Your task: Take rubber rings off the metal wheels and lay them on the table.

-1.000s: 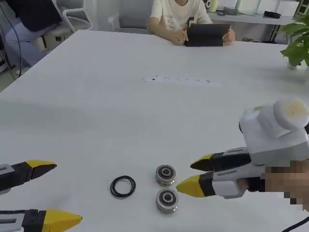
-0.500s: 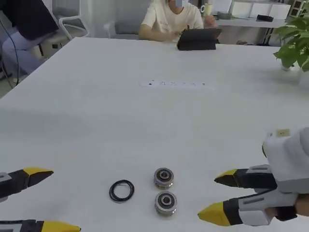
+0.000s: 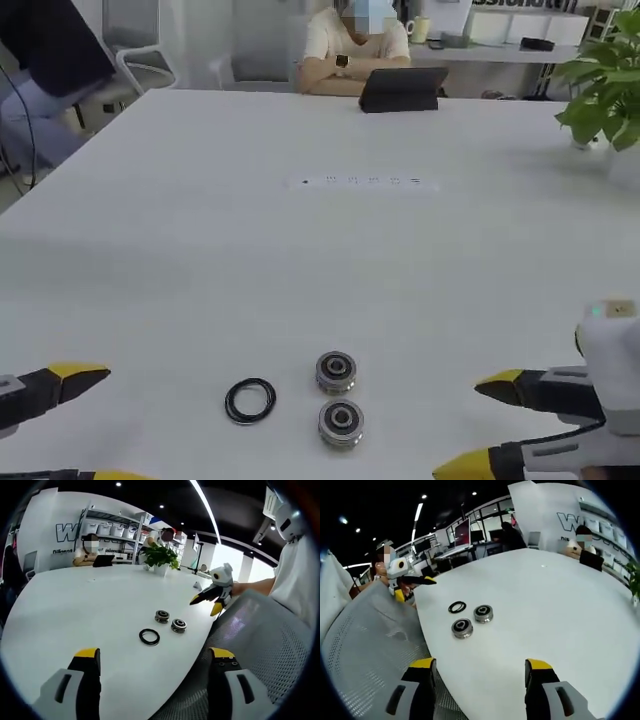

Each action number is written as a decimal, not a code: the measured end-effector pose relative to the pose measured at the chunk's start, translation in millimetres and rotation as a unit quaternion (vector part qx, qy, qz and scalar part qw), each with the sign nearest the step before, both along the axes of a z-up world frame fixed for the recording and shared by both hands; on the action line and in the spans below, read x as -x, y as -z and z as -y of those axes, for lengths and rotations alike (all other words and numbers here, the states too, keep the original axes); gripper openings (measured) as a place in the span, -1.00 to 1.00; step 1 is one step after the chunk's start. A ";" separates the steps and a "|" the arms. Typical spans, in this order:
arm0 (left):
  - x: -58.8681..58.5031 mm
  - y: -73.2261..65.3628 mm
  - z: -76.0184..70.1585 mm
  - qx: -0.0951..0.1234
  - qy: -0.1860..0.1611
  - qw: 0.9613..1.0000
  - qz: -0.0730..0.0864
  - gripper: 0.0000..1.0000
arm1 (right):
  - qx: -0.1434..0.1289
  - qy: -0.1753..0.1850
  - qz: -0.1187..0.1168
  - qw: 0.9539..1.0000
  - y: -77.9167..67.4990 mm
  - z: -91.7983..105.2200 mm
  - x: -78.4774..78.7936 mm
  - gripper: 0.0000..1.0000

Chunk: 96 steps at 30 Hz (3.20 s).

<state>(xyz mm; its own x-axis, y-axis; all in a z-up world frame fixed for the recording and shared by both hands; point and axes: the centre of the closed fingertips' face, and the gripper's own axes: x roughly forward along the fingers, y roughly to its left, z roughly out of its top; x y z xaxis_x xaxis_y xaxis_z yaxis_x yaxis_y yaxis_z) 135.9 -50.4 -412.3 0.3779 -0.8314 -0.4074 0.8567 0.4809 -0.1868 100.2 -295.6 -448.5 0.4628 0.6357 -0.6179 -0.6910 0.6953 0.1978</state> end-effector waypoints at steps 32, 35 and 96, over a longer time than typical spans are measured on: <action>-1.5 -2.6 -6.5 0.030 -0.059 0.998 -0.013 0.99 | -0.020 0.034 0.010 0.999 -7.1 3.2 18.6 0.98; -1.5 -2.2 -7.2 0.031 -0.061 0.998 -0.015 0.99 | -0.025 0.046 0.016 0.999 -11.7 5.9 17.9 0.98; -9.4 5.1 -24.2 0.020 -0.114 0.993 -0.022 0.98 | -0.039 0.099 -0.024 0.994 -8.3 11.7 33.2 0.91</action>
